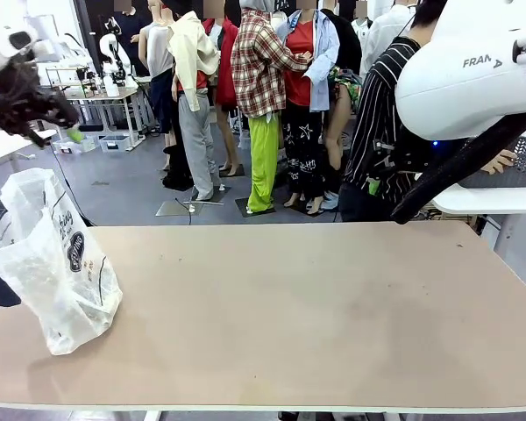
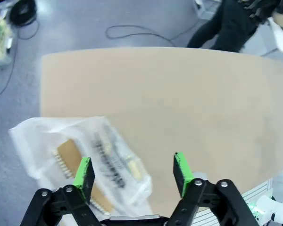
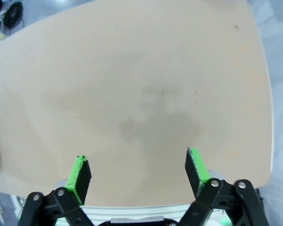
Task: Transfer purchased items from the store into the shopping bag.
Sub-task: Move the Reusable shopping bag to the right side of the table.
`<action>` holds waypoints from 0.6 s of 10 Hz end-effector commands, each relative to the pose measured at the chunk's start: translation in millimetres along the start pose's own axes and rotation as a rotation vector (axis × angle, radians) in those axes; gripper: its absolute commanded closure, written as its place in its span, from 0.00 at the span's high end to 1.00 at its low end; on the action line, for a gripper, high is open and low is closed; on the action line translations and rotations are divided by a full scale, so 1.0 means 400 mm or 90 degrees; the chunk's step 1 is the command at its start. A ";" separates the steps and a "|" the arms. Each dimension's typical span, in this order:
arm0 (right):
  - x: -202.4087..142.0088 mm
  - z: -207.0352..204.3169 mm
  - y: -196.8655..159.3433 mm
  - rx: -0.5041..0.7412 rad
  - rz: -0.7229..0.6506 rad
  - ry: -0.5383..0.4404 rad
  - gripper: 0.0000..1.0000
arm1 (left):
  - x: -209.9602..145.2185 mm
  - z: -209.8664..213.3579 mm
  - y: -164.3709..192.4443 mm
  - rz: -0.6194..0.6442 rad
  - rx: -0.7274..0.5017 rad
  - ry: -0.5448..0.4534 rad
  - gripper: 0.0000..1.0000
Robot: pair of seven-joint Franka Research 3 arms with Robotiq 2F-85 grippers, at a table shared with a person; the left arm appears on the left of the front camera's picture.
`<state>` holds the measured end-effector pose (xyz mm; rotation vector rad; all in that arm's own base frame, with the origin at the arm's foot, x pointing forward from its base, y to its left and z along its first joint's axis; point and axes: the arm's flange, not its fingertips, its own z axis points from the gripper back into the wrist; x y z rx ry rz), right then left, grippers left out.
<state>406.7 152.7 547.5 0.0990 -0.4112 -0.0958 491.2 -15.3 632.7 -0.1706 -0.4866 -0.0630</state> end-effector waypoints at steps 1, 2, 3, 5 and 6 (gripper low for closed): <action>0.007 -0.002 0.000 0.011 0.006 0.002 1.00 | -0.038 -0.067 -0.136 -0.031 -0.058 -0.009 1.00; 0.007 -0.002 0.000 0.011 0.006 0.002 1.00 | -0.045 -0.109 -0.199 -0.070 -0.087 0.010 1.00; 0.007 -0.002 0.000 0.011 0.006 0.002 1.00 | -0.045 -0.166 -0.253 -0.102 -0.095 0.044 1.00; 0.007 -0.002 0.000 0.011 0.006 0.002 1.00 | -0.053 -0.262 -0.340 -0.166 -0.132 0.057 1.00; 0.007 -0.002 0.000 0.011 0.006 0.002 1.00 | -0.049 -0.311 -0.369 -0.183 -0.176 0.080 1.00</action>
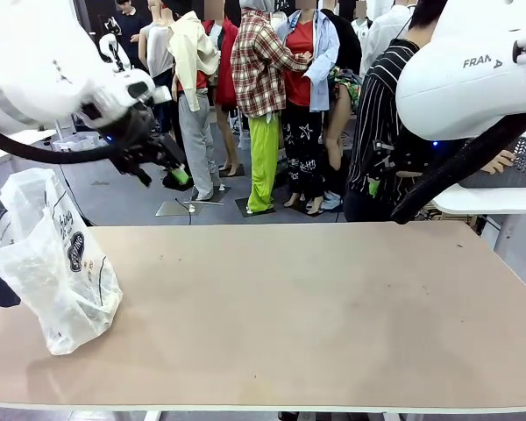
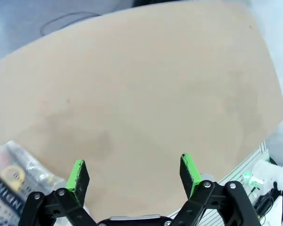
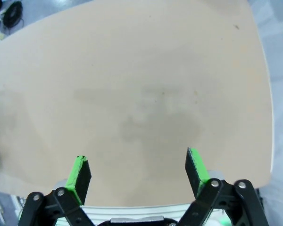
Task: Transfer purchased items from the store into the shopping bag.
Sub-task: Move the Reusable shopping bag to the right side of the table.
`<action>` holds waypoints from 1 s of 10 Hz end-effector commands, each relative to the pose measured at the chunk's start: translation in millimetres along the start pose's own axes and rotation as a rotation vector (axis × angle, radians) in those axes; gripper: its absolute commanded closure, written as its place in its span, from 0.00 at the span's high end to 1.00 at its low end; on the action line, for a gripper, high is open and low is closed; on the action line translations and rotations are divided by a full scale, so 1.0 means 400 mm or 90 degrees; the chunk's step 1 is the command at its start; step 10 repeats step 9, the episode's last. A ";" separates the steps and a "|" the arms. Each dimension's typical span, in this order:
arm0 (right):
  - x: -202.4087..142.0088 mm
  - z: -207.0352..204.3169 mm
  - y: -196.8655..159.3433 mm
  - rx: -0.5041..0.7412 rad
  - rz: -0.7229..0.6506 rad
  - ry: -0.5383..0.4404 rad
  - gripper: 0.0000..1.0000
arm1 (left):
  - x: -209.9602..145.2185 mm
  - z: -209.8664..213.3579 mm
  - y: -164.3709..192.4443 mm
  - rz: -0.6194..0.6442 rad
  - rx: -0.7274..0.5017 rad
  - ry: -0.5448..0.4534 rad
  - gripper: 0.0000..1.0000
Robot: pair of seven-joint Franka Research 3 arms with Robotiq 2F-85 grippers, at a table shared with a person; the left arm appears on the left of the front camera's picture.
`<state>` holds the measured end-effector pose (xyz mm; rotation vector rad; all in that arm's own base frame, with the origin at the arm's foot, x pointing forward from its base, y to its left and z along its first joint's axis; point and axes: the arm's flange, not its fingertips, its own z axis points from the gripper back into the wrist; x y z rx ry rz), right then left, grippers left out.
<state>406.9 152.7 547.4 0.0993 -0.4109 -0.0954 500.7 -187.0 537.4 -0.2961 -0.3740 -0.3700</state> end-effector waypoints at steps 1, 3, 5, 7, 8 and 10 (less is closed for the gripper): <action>0.007 -0.002 0.000 0.011 0.006 0.001 1.00 | 0.044 -0.063 0.018 -0.030 -0.094 0.014 1.00; 0.007 -0.002 0.000 0.011 0.006 0.001 1.00 | 0.050 -0.137 0.009 -0.015 -0.102 0.046 1.00; 0.007 -0.002 0.000 0.011 0.006 0.001 1.00 | 0.044 -0.170 0.003 -0.006 -0.099 0.052 1.00; 0.007 -0.002 0.000 0.011 0.006 0.001 1.00 | 0.039 -0.170 0.003 -0.013 -0.091 0.045 1.00; 0.007 -0.002 0.000 0.011 0.006 0.001 1.00 | 0.039 -0.170 0.003 -0.013 -0.091 0.045 1.00; 0.007 -0.002 0.000 0.011 0.006 0.001 1.00 | 0.039 -0.170 0.003 -0.013 -0.091 0.045 1.00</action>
